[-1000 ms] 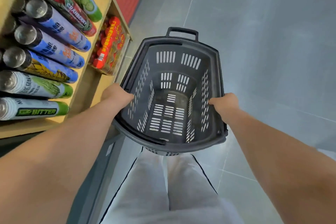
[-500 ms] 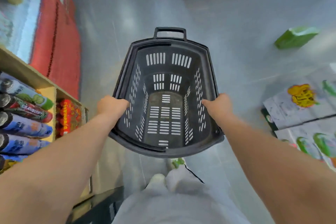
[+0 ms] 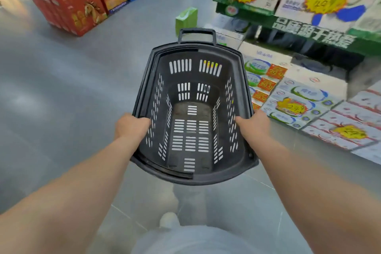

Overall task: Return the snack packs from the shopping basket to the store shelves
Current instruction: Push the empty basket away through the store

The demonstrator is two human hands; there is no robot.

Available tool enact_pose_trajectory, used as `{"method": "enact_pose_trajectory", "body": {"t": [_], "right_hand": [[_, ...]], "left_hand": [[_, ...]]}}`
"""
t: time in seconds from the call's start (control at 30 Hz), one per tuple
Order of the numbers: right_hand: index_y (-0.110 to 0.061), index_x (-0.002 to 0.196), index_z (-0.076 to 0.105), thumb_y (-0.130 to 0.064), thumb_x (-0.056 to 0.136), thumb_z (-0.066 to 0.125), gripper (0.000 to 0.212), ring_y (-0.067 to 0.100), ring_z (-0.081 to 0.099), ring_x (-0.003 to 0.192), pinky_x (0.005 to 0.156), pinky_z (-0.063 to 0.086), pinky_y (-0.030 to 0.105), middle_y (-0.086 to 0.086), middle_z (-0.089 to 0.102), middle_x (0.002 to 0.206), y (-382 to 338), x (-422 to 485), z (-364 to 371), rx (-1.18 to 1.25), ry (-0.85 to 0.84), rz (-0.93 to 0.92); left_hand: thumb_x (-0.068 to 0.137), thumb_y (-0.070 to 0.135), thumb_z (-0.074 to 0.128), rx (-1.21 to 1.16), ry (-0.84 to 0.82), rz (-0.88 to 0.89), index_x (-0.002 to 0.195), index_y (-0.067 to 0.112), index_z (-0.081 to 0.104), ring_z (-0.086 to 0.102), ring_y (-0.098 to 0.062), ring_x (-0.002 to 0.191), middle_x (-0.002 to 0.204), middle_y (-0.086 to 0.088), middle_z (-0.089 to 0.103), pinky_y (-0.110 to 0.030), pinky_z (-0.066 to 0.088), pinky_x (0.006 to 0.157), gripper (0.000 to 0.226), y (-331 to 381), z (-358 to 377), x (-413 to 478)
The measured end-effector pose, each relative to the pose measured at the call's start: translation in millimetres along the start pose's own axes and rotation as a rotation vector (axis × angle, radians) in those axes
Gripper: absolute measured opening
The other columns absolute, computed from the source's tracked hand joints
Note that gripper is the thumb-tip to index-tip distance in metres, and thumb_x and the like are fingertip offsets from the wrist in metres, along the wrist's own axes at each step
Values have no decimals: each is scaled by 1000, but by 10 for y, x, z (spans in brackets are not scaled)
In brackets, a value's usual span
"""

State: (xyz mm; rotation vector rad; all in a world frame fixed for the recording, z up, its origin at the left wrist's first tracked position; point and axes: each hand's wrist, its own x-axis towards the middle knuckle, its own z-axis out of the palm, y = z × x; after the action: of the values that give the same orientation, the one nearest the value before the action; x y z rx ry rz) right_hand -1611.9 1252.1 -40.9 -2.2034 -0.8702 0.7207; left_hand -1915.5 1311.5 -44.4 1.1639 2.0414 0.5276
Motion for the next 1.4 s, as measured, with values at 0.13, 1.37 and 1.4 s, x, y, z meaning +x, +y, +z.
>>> {"method": "enact_pose_trajectory", "body": {"t": [0.13, 1.37, 1.4], "right_hand": [[-4, 108, 56, -21, 79, 68, 36, 27, 53, 79, 68, 42, 31, 13, 61, 99, 758, 72, -856, 80, 115, 129], [-10, 97, 60, -27, 76, 62, 27, 28, 64, 72, 67, 57, 40, 8, 66, 85, 5762, -36, -5934, 445, 1068, 1075], [-11, 96, 59, -28, 76, 61, 27, 26, 63, 71, 65, 56, 38, 7, 66, 84, 5959, -42, -6132, 443, 1078, 1079]], "left_hand": [[61, 28, 64, 111, -73, 155, 77, 18, 58, 58, -21, 65, 77, -3, 64, -26, 46, 53, 19, 540, 795, -490], [61, 31, 65, 625, -1025, 1199, 73, 13, 61, 60, -24, 61, 67, -6, 63, -25, 43, 47, 22, 3973, 7700, -5795], [61, 31, 66, 620, -1024, 1199, 73, 14, 61, 60, -25, 63, 67, -6, 62, -25, 42, 48, 22, 3986, 7900, -6034]]}}
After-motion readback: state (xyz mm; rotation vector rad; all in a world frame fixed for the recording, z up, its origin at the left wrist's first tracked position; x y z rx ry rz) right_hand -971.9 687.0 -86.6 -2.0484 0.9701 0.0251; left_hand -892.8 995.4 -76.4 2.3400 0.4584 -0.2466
